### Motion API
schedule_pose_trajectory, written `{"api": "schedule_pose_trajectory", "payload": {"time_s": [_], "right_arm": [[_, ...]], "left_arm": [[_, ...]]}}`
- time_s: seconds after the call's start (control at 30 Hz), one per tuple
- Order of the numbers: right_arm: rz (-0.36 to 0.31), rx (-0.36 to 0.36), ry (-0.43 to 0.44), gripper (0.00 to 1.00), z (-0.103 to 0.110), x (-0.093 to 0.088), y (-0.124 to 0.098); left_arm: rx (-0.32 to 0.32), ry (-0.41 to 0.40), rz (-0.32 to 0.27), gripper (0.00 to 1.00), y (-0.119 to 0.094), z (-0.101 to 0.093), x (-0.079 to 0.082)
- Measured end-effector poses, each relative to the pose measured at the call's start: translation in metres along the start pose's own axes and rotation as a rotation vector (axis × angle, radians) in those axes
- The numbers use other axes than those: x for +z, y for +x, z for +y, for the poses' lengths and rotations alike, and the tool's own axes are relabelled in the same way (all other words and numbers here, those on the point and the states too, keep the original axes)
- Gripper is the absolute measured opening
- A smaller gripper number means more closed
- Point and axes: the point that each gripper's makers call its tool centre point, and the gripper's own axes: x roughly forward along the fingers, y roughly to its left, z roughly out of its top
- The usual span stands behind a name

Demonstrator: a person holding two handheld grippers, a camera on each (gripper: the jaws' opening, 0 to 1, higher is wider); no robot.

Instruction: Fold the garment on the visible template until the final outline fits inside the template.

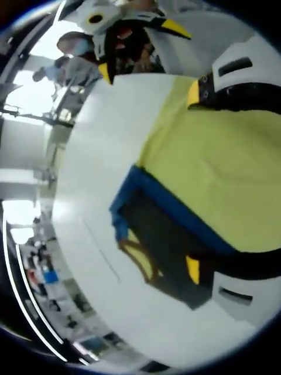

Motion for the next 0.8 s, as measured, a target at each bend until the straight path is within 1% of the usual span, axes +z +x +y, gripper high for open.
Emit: {"api": "schedule_pose_trajectory", "payload": {"time_s": [0.07,0.23,0.3,0.37,0.4,0.43,0.53,0.7,0.8], "right_arm": [[0.000,-0.004,0.000,1.00,0.000,0.001,0.000],[0.000,-0.017,0.004,1.00,0.000,0.004,0.004],[-0.004,-0.016,0.007,1.00,0.002,0.006,0.005],[-0.004,-0.017,0.007,1.00,0.004,0.007,0.005],[-0.001,-0.021,0.004,1.00,0.005,0.007,0.006],[0.000,-0.022,0.003,1.00,0.005,0.007,0.006],[0.002,-0.027,0.002,1.00,0.008,0.009,0.007],[0.008,-0.033,-0.001,1.00,0.013,0.010,0.009],[0.007,-0.035,-0.005,1.00,0.016,0.013,0.011]], "left_arm": [[-0.007,-0.002,-0.011,0.99,-0.007,-0.002,-0.002],[-0.008,0.004,-0.004,0.99,-0.021,-0.003,-0.013],[-0.008,0.005,-0.007,0.99,-0.024,-0.003,-0.015],[-0.028,0.012,-0.020,0.99,-0.029,-0.008,-0.017],[-0.037,0.012,-0.015,0.99,-0.032,-0.013,-0.021],[-0.038,0.012,-0.012,0.99,-0.034,-0.014,-0.023],[-0.026,0.022,-0.013,0.99,-0.040,-0.013,-0.029],[-0.016,0.020,-0.039,0.99,-0.052,-0.010,-0.032],[-0.017,0.022,-0.040,0.99,-0.057,-0.009,-0.037]]}}
